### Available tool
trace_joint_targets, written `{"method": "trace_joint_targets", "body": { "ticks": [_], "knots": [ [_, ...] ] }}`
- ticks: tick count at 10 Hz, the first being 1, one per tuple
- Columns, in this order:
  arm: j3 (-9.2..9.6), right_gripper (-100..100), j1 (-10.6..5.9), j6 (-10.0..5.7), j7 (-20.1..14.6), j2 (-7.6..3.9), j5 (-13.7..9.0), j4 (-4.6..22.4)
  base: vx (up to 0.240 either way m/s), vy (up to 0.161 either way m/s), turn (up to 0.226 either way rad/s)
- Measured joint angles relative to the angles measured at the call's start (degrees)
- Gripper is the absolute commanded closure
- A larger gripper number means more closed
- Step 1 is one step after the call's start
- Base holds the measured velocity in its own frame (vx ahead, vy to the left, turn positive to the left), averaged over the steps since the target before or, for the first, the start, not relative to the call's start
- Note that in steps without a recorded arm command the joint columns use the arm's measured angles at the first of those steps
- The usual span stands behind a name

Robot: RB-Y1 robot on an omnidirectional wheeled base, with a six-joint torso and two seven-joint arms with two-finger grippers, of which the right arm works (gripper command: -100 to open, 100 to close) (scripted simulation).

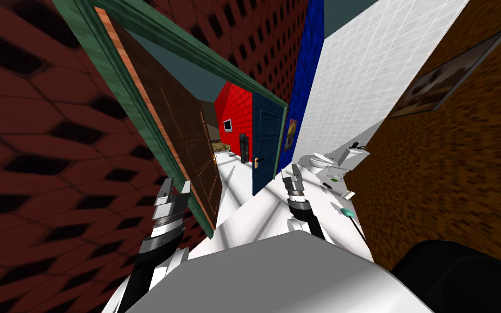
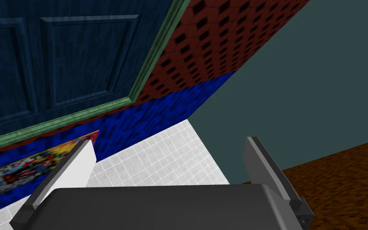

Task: Push the door open

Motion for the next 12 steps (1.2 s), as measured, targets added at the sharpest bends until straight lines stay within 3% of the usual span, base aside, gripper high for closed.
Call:
{"method": "trace_joint_targets", "body": {
  "ticks": [3,8,12],
  "knots": [
    [0.67,-100,-1.42,0.81,-0.3,-0.96,0.1,3.0,0.104,-0.128,0.071],
    [1.86,-100,-5.34,3.23,-1.0,-2.69,0.3,10.0,0.131,-0.158,0.099],
    [3.18,-100,-8.21,5.24,-1.5,-3.42,0.7,15.5,0.107,-0.130,0.082]
  ]
}}
